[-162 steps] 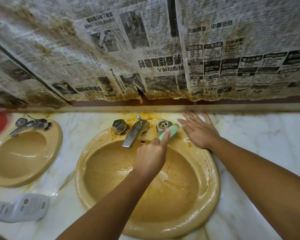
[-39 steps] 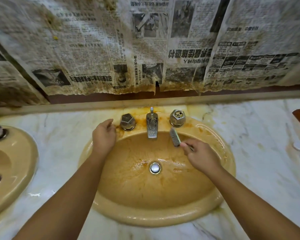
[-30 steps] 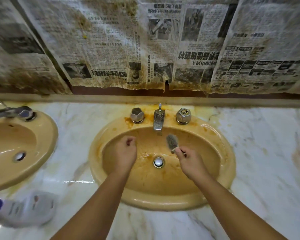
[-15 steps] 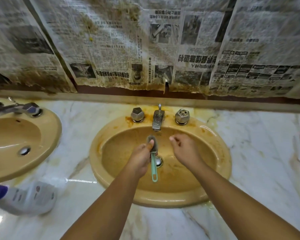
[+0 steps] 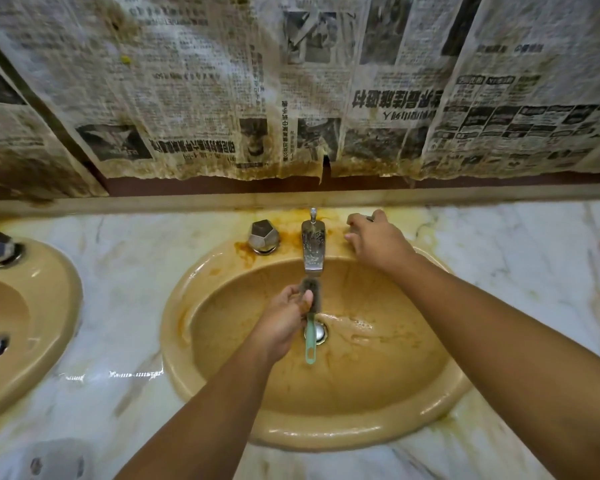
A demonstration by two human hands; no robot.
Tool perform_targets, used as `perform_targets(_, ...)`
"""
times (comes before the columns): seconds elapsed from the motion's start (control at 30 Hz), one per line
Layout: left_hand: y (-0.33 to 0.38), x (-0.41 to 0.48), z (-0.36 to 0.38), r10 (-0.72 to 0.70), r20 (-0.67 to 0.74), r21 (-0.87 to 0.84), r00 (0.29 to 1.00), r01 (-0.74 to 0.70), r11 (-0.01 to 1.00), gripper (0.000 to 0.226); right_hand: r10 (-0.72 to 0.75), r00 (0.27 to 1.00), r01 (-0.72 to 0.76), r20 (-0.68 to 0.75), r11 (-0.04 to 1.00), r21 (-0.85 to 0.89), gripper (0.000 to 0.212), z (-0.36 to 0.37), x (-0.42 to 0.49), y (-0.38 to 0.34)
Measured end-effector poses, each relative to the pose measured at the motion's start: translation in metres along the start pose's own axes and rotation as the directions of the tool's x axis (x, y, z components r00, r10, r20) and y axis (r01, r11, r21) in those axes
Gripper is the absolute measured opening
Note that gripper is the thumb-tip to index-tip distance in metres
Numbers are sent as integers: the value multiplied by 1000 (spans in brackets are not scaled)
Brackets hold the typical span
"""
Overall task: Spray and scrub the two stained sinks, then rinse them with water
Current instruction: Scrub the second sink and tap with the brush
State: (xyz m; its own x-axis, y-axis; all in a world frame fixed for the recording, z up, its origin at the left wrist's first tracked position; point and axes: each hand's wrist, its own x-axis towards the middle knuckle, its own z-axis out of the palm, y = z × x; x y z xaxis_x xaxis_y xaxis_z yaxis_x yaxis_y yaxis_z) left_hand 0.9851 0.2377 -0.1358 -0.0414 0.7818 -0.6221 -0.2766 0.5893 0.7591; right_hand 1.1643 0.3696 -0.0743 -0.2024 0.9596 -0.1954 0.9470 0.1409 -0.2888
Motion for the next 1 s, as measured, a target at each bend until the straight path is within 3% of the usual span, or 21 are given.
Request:
perform_targets(0.17, 0, 5, -2, 2, -7, 18, 1000, -1, 1000, 15, -25, 999, 25, 21, 999, 23, 29, 3, 10, -6)
perform_targets(0.3, 1, 10, -1, 13, 1, 5, 1000, -13, 1000, 17, 79, 972, -48, -219, 988, 145, 25, 21, 12, -14)
perform_targets(0.37, 1, 12, -2, 15, 18, -12, 1000, -14, 1000, 19, 183, 927, -104, -327, 964, 244, 37, 30, 12, -18)
perform_targets(0.43, 2, 13, -3, 25, 37, -33, 999, -24, 999, 18, 291, 877, -168, -382, 932, 322, 40, 36, 16, -24)
perform_targets(0.5, 3, 14, -5, 35, 43, -46, 998, -33, 998, 17, 326, 856, -174, -402, 913, 369, 30, 38, 19, -23)
perform_targets(0.6, 3, 15, -6, 29, 33, -63, 999, -27, 998, 17, 94, 922, 45, -374, 937, 345, 21, 36, 19, -2)
perform_targets(0.67, 2, 15, -5, 10, 27, -79, 1000, -8, 997, 16, -153, 955, 223, -255, 937, 270, 18, 24, 21, 18)
perform_targets(0.73, 0, 15, -5, -4, 24, -86, 1000, 6, 996, 16, -255, 956, 281, -147, 940, 194, 19, 11, 23, 24)
perform_targets(0.8, -3, 15, -4, -16, 27, -81, 1000, 18, 997, 17, -181, 960, 206, -213, 973, 103, 25, 12, 22, 17)
perform_targets(0.83, -5, 15, -3, -22, 28, -83, 999, 24, 996, 18, -77, 957, 106, -280, 990, 91, 34, 18, 20, 10)
perform_targets(0.93, -8, 16, 3, -25, 39, -98, 999, 29, 995, 20, 330, 870, -215, -367, 923, 320, 56, 40, 17, -15)
perform_targets(1.0, -9, 16, 6, -22, 35, -108, 999, 26, 994, 19, 402, 836, -223, -374, 871, 437, 47, 45, 21, -17)
